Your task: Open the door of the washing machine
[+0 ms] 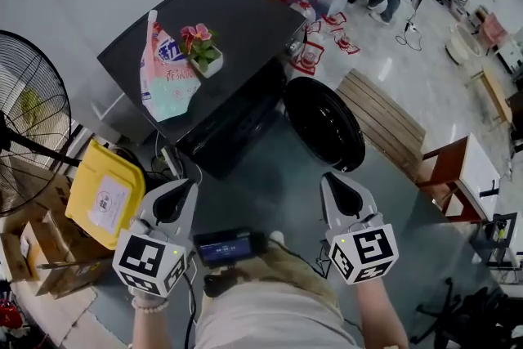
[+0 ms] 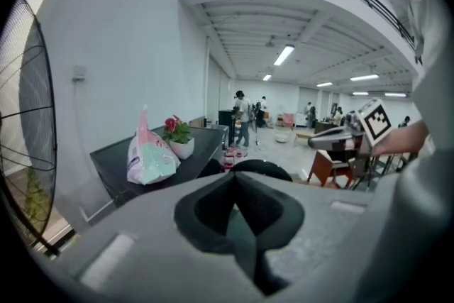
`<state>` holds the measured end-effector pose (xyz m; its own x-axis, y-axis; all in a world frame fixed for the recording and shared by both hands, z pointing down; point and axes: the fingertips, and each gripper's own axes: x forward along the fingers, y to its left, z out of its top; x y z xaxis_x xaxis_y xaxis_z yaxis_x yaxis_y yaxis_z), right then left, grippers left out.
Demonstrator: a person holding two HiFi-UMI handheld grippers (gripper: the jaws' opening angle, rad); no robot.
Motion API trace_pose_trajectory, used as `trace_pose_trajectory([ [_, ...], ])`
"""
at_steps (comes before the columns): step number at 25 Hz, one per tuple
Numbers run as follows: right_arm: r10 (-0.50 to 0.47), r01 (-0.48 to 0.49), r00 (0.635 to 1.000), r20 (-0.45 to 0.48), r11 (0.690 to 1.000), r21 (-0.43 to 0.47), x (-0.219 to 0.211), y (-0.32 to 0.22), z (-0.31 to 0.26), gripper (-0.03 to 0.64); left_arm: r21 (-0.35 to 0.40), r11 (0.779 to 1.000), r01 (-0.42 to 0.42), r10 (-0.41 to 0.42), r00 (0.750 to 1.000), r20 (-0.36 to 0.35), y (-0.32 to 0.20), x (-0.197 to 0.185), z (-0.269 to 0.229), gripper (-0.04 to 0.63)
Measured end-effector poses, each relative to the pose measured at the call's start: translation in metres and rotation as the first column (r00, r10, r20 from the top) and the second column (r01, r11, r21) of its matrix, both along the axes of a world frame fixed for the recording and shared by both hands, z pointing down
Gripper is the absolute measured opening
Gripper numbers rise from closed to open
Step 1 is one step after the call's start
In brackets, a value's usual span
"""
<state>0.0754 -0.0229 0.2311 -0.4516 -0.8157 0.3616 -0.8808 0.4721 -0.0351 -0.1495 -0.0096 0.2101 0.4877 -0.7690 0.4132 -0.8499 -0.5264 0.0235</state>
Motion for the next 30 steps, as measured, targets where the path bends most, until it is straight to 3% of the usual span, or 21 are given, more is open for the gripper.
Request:
trace_pose_trajectory([
  [15,-0.039,0.037,0.999,0.037,0.998,0.041,-0.023,-0.005,-0.021,0.005,0.013,1.0,-0.018,0.019,1.0,-0.019,-0.007,0.008,-0.004,-0.006],
  [30,-0.022,0.022,1.0,-0.014,0.999,0.043,-0.016,-0.007,-0.019,0.005,0.011,0.999,-0.033,0.033,0.999,-0.032,-0.009,0.011,-0.001,-0.006],
])
